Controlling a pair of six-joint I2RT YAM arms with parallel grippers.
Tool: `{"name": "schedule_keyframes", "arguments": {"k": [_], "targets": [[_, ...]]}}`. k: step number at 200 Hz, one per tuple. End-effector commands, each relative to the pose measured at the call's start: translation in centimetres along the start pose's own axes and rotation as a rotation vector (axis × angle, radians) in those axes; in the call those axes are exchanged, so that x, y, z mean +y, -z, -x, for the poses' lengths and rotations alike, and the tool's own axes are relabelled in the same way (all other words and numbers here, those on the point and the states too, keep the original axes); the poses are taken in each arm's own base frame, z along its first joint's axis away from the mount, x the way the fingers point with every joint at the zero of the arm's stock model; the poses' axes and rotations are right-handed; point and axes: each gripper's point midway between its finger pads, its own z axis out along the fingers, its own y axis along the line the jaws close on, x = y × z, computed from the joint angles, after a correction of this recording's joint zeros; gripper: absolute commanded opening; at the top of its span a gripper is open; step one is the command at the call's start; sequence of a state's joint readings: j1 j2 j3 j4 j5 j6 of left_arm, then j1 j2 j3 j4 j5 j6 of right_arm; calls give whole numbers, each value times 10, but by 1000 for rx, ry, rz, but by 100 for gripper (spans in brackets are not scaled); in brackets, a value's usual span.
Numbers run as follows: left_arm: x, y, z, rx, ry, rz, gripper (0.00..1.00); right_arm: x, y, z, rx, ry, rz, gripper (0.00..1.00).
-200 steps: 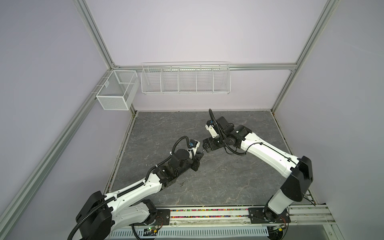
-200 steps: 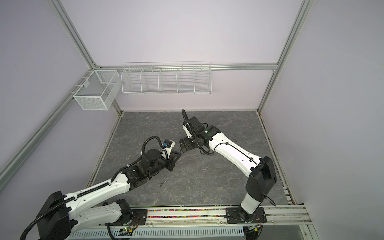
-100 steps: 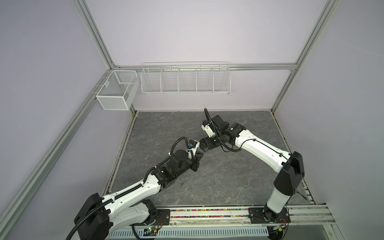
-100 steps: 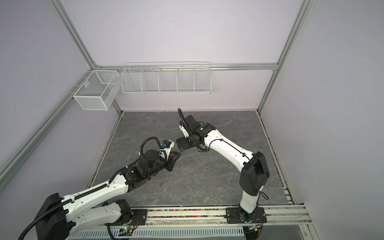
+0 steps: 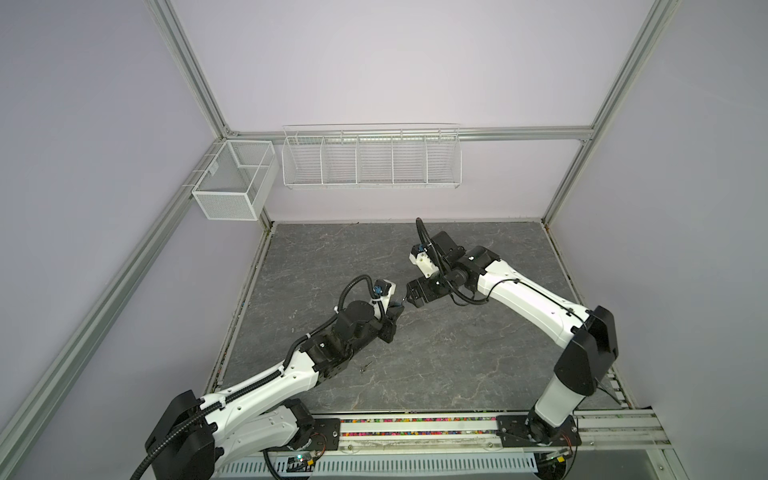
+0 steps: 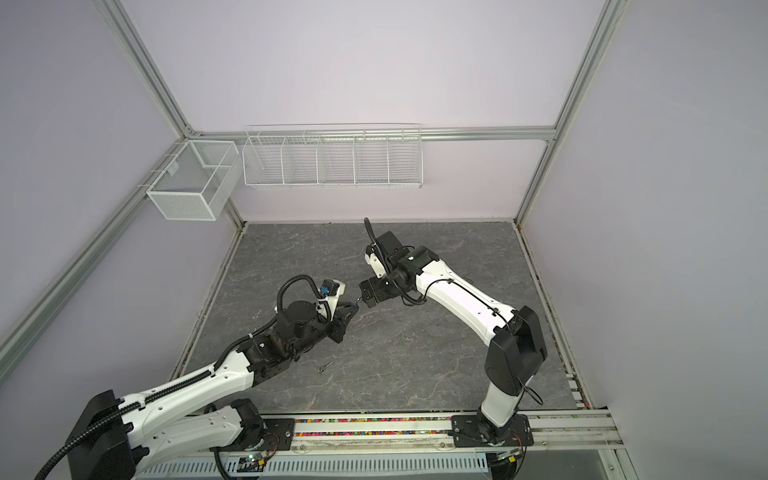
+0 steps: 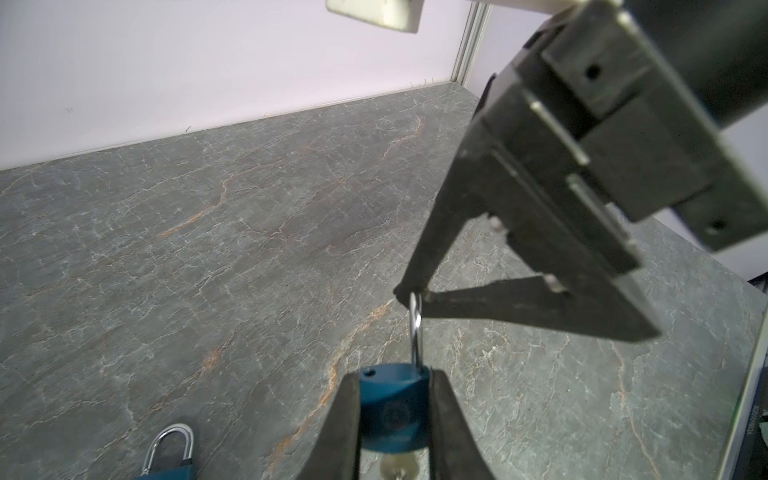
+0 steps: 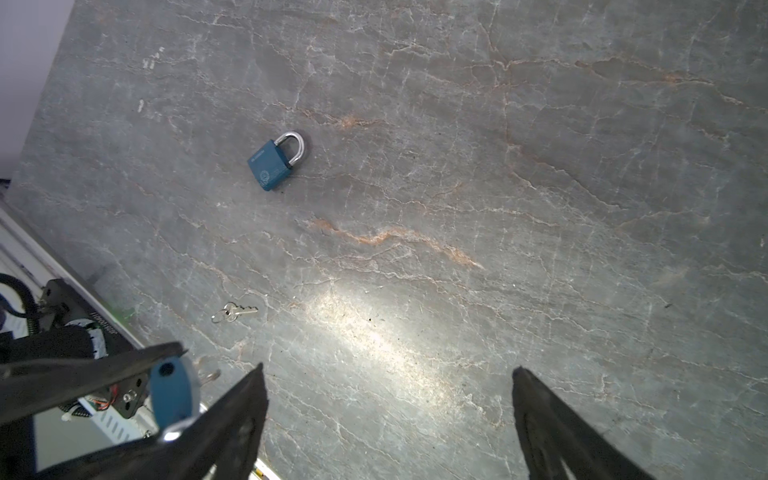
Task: Unlock with the key
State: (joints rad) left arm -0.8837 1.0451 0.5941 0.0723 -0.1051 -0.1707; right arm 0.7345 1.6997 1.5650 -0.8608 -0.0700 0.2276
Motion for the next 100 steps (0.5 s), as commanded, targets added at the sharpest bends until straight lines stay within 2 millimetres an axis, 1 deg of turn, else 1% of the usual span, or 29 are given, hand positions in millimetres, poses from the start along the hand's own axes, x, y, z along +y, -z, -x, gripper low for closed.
{"name": "schedule_keyframes", "arguments": {"k": [1, 27, 42, 60, 77, 89, 100], "targets": [[0, 1, 15, -48, -10, 1, 0, 9, 18, 3, -62, 13, 61, 93], [1, 0, 14, -44, -5, 10, 0, 3, 22, -3, -70, -2, 57, 93], [-1, 0, 14, -44, -6, -1, 0, -3, 23, -3, -81, -14, 40, 93], [-6, 1, 15, -51, -10, -29, 0, -11, 25, 4, -108, -49, 40, 94], [-9, 1, 18, -57, -19, -48, 0, -4, 26, 16, -137, -45, 89, 94], [-10, 0, 20, -59, -21, -52, 0, 1, 22, 20, -132, -17, 113, 95], [-11, 0, 22, -61, -24, -52, 0, 0, 18, 23, -120, -8, 113, 95]]}}
